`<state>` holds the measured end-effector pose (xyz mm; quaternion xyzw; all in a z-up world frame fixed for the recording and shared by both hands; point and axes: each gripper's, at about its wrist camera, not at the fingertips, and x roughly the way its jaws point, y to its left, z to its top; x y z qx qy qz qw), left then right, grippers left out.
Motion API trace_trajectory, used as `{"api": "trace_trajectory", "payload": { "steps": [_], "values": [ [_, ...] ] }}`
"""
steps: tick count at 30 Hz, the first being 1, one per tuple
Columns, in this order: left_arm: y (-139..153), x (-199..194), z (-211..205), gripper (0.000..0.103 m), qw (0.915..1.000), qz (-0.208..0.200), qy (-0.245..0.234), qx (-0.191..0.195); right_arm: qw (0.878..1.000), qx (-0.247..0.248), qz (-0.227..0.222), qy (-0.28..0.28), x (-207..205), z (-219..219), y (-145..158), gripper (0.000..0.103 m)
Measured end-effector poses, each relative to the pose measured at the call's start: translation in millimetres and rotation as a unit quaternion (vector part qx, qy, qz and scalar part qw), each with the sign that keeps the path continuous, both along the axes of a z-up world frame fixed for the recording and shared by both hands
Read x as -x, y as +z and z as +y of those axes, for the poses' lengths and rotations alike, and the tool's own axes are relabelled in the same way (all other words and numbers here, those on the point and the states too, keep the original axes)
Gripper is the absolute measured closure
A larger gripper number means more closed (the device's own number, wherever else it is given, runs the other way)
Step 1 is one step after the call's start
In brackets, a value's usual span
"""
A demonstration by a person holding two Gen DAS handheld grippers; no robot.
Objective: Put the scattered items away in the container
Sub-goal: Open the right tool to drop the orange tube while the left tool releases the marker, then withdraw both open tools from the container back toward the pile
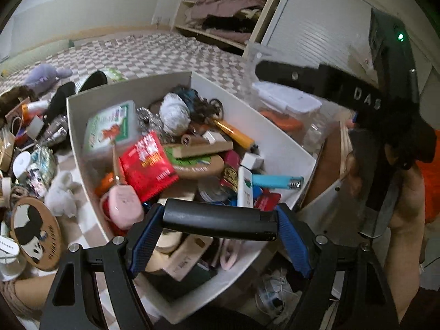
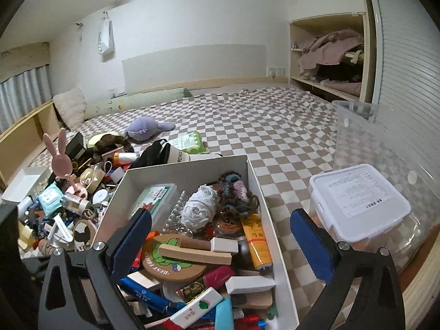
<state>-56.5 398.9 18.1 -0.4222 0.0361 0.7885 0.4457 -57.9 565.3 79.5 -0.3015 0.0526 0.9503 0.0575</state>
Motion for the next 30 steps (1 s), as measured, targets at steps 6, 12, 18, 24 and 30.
{"api": "trace_trajectory", "payload": {
  "steps": [6,12,18,24,30],
  "values": [
    [-3,1,-3,0.003,0.9998,-0.001,0.019,-0.001,1.0,0.012,0.003,0.001,-6,0,-2,0.002],
    [0,0,-11,0.0,0.9993,0.006,0.036,-0.012,0.999,0.028,0.018,0.002,-14,0,-2,0.0],
    [8,-4,-20,0.0,0.9987,0.019,0.039,-0.026,0.999,0.015,0.032,-0.006,-22,-8,-1,0.0],
    [22,-11,-32,0.0,0.997,0.045,0.057,-0.027,0.999,0.024,0.046,-0.006,-32,-15,0,0.0],
    [35,-13,-57,0.0,0.9914,0.073,0.103,-0.034,0.997,0.036,0.061,-0.009,-44,-23,5,0.0]
  ]
}}
